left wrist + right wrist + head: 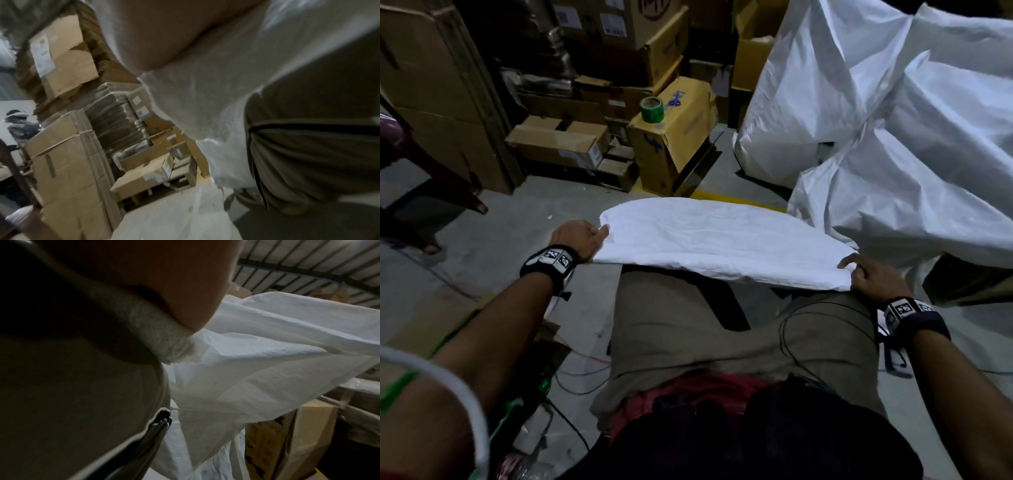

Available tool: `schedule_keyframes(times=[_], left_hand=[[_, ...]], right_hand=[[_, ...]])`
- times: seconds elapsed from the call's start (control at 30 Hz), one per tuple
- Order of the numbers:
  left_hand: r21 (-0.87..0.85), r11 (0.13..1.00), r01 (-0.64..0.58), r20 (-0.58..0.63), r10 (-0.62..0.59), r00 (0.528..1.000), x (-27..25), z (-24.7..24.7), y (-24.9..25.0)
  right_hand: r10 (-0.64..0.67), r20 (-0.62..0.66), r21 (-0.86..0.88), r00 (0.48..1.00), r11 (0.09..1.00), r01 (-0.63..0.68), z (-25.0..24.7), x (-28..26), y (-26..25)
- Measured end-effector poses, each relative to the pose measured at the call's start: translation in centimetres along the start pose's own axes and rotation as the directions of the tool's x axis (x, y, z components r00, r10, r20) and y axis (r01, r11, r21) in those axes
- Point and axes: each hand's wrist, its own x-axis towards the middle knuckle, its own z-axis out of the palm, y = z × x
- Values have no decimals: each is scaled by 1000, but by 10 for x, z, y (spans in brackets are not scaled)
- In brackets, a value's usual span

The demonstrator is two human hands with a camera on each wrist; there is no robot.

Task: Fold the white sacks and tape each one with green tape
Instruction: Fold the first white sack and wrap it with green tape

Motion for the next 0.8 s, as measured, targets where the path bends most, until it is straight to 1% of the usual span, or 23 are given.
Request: schedule_keyframes(times=[0.07,0.1,0.17,0.23,0.27,0.3,0.33,0.4,0.47,0.5,0.53,0.57,0.6,0.63,0.67,0.7,0.73,0.77,0.8], left_hand=[[-31,998,-54,78,56,995,9,-8,3],[-32,998,-59,120,63,991,13,-13,5],[5,1000,-29,169,27,985,22,-17,4],[36,999,20,192,-26,981,26,-14,3],[66,997,35,197,-48,979,25,-8,3],[102,994,44,206,-65,977,23,0,4],[140,989,47,222,-77,972,20,12,4],[159,986,42,252,-82,964,8,38,9],[101,993,63,276,-89,957,-1,64,12],[54,995,87,270,-99,958,-3,74,15],[-3,990,140,232,-136,963,-6,79,18],[-72,973,218,175,-203,964,-8,82,22],[-161,928,337,150,-315,937,-9,85,21],[-288,843,454,163,-424,891,-13,86,21],[-456,700,550,260,-486,834,-10,95,10],[-610,515,602,414,-441,797,-6,106,-2],[-706,332,626,534,-331,778,1,123,-19],[-769,152,621,573,-267,775,2,132,-29],[-799,-19,602,590,-223,776,-2,128,-32]], right_hand=[[9,-26,62,1000,998,-8,-5,-2,1],[6,-33,87,999,996,-3,-8,-4,0],[12,-47,100,999,995,-7,-12,-2,0],[35,-48,79,998,996,-31,-11,-2,0],[50,-57,41,997,998,-48,-8,-1,2],[34,-86,10,996,999,-34,-2,0,5],[42,-99,-35,994,998,-45,2,-2,6],[98,-103,-59,990,993,-105,10,2,12],[118,-94,-23,989,992,-121,10,0,8],[104,-98,-5,990,994,-105,10,0,5],[110,-90,-5,990,994,-111,8,-2,2],[111,-85,-8,990,994,-112,9,0,4],[123,-77,-7,989,992,-123,9,1,4],[128,-77,12,989,992,-127,10,4,7],[130,-81,21,988,991,-129,12,4,8],[129,-86,28,988,991,-128,16,7,12],[128,-97,26,987,992,-126,17,7,13],[125,-110,38,986,992,-122,19,7,16],[129,-115,47,985,991,-124,20,8,17]])
